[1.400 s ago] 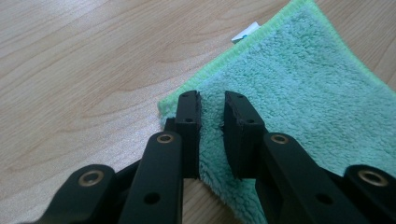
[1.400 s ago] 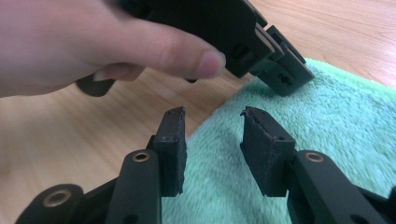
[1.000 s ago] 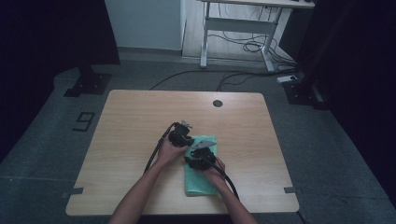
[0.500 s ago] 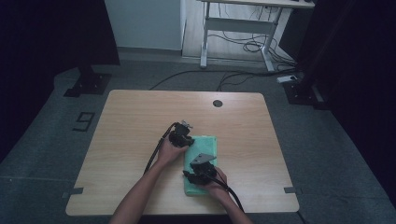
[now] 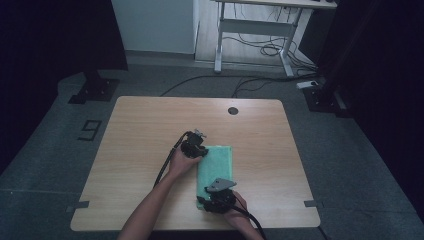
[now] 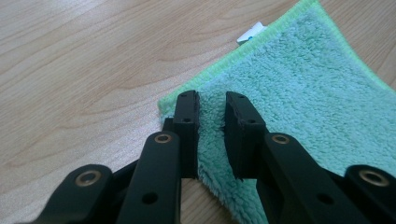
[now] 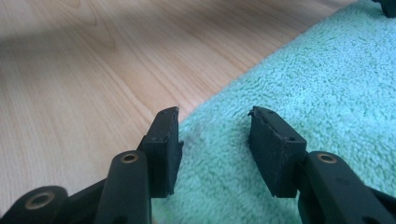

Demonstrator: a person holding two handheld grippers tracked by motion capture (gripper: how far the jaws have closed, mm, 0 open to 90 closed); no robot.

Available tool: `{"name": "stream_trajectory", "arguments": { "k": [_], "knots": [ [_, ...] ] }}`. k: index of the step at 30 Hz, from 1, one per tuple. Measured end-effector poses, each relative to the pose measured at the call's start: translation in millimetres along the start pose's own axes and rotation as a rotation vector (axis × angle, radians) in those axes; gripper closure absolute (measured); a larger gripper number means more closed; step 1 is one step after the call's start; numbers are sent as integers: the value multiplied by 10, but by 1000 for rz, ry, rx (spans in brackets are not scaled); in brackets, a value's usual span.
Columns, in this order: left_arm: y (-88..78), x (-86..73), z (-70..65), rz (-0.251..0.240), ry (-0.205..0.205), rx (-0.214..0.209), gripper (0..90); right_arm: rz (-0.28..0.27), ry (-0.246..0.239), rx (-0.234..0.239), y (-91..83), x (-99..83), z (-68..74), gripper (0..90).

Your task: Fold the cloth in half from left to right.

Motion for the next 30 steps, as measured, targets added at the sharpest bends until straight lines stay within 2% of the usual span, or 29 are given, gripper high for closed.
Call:
{"name": "stream_trajectory", "arguments": {
  "k": [10, 16, 30],
  "knots": [
    [-4, -7, -4, 1, 0, 0, 751, -4, -40, -25, -63, -65, 92, 524],
    [-5, -7, -5, 1, -2, 0, 749, -2, -48, -18, -83, -80, 124, 519],
    [-4, -8, -7, -2, -9, 1, 748, -13, -27, -13, -91, -91, 133, 520]
  ]
}}
Point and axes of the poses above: each handheld gripper's, and its own axes: y roughly forward along the jaws, x roughly out of its top, z roughly to its left, the point moved 10 cm from there along y, roughly forward along the jaws, and after that the axes turned 4 degrees about -y, right-handed, at the moved point
